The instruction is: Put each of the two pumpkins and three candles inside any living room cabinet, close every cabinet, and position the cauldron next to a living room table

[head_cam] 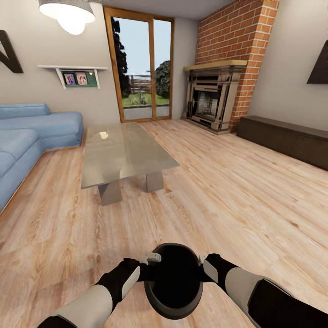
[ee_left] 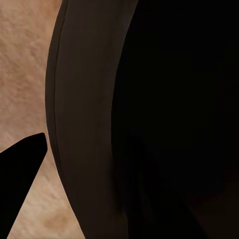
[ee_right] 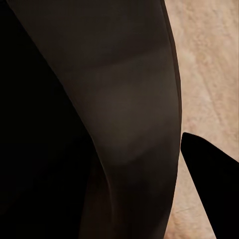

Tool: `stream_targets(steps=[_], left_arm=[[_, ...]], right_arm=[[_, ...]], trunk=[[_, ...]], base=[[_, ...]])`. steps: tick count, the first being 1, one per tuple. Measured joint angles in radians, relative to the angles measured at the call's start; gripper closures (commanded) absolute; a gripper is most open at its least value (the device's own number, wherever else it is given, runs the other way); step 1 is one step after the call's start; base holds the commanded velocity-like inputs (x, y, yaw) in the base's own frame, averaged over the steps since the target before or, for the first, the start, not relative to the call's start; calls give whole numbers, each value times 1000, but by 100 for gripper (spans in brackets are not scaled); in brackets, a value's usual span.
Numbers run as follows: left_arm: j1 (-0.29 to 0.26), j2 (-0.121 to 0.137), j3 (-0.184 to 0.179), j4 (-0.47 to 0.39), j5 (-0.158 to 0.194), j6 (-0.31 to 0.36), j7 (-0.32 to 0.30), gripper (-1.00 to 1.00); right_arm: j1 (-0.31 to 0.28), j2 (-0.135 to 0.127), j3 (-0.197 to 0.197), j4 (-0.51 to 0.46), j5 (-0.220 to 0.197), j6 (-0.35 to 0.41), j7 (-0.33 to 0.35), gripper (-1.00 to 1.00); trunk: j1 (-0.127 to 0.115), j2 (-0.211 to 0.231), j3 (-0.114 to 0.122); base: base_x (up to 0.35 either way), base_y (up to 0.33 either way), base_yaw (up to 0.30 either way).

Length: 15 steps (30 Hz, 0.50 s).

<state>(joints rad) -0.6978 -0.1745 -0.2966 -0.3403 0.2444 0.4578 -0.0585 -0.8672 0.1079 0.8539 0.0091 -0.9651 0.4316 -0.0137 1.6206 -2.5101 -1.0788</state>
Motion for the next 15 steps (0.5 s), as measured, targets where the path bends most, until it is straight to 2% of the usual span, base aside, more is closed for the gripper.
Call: stream_targets(steps=[15], left_arm=[[0, 0, 0, 0, 0, 0, 0, 100]], right_arm=[[0, 0, 0, 0, 0, 0, 0, 100]], trunk=[[0, 0, 24]], base=[[0, 0, 0]])
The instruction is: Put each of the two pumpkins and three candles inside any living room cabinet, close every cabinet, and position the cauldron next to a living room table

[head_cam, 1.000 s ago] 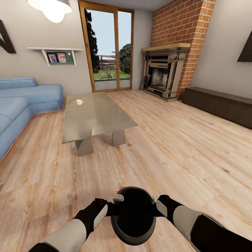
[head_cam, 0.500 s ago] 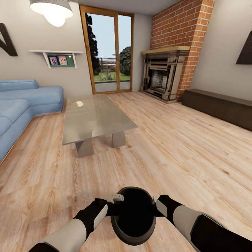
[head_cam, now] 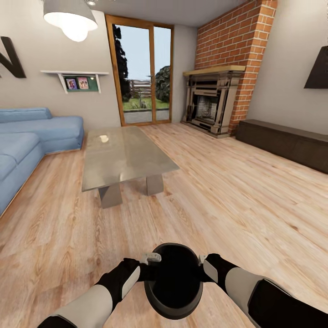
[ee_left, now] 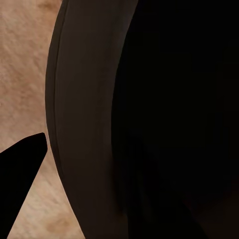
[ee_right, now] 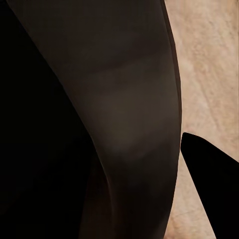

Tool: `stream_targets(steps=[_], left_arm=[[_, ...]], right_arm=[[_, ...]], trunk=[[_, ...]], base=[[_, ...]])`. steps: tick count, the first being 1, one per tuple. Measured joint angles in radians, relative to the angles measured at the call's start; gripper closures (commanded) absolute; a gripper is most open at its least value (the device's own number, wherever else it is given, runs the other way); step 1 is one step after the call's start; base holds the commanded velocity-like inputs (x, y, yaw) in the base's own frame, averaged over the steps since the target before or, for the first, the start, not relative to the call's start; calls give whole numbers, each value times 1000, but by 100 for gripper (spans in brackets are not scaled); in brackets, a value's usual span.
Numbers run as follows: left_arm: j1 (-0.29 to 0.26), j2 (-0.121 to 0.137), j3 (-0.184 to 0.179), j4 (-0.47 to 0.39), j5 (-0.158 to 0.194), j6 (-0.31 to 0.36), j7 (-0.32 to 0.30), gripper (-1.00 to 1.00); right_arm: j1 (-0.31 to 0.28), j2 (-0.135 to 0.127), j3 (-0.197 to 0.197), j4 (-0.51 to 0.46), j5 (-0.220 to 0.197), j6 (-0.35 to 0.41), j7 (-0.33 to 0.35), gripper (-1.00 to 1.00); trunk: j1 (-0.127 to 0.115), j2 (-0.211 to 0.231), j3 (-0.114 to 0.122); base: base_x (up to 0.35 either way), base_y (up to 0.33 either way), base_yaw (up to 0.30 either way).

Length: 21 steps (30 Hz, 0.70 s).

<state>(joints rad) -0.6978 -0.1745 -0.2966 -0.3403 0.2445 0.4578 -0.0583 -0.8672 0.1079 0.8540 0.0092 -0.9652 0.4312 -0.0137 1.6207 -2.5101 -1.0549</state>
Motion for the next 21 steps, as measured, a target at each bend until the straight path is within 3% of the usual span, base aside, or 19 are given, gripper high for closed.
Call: stream_targets(steps=[21], left_arm=[[0, 0, 0, 0, 0, 0, 0, 100]], right_arm=[[0, 0, 0, 0, 0, 0, 0, 100]], trunk=[[0, 0, 34]], base=[[0, 0, 0]])
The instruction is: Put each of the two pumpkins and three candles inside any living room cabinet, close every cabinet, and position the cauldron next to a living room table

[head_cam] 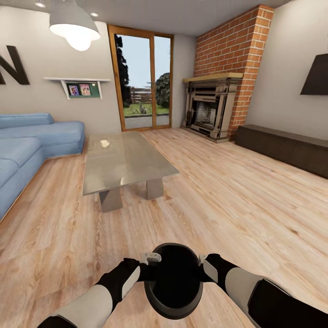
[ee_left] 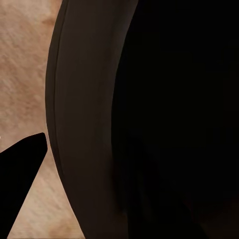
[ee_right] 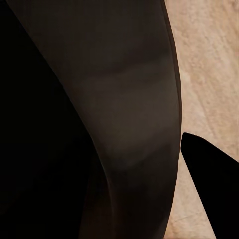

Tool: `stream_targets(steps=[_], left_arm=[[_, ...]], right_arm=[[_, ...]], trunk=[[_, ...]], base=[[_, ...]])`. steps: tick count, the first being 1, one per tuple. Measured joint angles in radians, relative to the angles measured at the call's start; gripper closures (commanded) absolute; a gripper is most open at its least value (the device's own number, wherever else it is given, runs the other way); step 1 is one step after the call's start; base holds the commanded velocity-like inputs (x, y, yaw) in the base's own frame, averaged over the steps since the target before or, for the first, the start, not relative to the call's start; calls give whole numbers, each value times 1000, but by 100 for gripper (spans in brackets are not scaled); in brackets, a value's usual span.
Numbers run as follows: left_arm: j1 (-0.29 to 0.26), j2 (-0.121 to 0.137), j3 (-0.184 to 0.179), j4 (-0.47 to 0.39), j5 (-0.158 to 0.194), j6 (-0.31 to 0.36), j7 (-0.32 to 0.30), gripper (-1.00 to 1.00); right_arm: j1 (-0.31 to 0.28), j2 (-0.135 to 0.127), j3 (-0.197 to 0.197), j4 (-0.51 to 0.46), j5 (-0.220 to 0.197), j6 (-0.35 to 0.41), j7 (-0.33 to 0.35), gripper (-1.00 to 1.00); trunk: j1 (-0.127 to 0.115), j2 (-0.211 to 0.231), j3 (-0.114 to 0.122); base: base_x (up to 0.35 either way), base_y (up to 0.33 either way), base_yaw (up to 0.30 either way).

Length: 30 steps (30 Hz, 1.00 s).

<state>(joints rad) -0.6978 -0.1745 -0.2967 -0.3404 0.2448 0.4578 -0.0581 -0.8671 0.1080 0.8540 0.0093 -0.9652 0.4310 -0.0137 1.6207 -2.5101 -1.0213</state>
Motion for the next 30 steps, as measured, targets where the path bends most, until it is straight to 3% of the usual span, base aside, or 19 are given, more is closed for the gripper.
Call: stream_targets(steps=[30], left_arm=[[0, 0, 0, 0, 1, 0, 1, 100]], right_arm=[[0, 0, 0, 0, 0, 0, 0, 100]], trunk=[[0, 0, 48]], base=[[0, 0, 0]])
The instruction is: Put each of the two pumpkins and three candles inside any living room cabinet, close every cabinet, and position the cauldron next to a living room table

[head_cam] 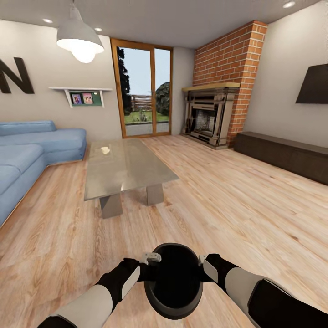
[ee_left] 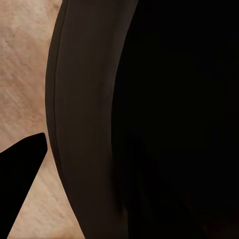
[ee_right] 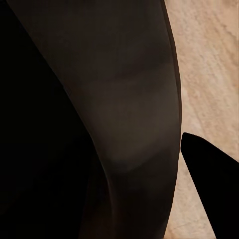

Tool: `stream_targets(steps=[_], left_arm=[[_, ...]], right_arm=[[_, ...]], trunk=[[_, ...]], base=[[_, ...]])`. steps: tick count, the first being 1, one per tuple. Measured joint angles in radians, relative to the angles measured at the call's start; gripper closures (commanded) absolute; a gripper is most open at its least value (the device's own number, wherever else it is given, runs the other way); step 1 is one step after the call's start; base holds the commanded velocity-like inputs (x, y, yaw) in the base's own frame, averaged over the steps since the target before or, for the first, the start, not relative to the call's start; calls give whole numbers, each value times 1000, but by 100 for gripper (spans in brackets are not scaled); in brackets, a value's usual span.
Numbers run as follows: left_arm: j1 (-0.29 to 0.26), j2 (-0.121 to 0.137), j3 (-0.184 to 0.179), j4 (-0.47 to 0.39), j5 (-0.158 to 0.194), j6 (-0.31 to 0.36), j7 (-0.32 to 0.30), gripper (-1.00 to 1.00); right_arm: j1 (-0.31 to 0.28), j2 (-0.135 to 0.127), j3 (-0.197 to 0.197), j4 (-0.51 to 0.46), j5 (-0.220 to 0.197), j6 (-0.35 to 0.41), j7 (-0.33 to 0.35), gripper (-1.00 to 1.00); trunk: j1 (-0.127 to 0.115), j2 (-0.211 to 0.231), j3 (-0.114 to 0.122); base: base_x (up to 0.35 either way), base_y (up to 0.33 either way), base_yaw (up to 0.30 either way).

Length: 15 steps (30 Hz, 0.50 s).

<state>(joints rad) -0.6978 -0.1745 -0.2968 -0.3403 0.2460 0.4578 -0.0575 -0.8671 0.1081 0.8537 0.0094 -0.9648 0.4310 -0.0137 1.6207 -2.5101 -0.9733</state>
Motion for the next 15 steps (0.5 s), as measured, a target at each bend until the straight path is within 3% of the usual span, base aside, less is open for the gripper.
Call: stream_targets(steps=[15], left_arm=[[0, 0, 0, 0, -2, 0, -1, 100]], right_arm=[[0, 0, 1, 0, -1, 0, 0, 100]], trunk=[[0, 0, 24]], base=[[0, 0, 1]])
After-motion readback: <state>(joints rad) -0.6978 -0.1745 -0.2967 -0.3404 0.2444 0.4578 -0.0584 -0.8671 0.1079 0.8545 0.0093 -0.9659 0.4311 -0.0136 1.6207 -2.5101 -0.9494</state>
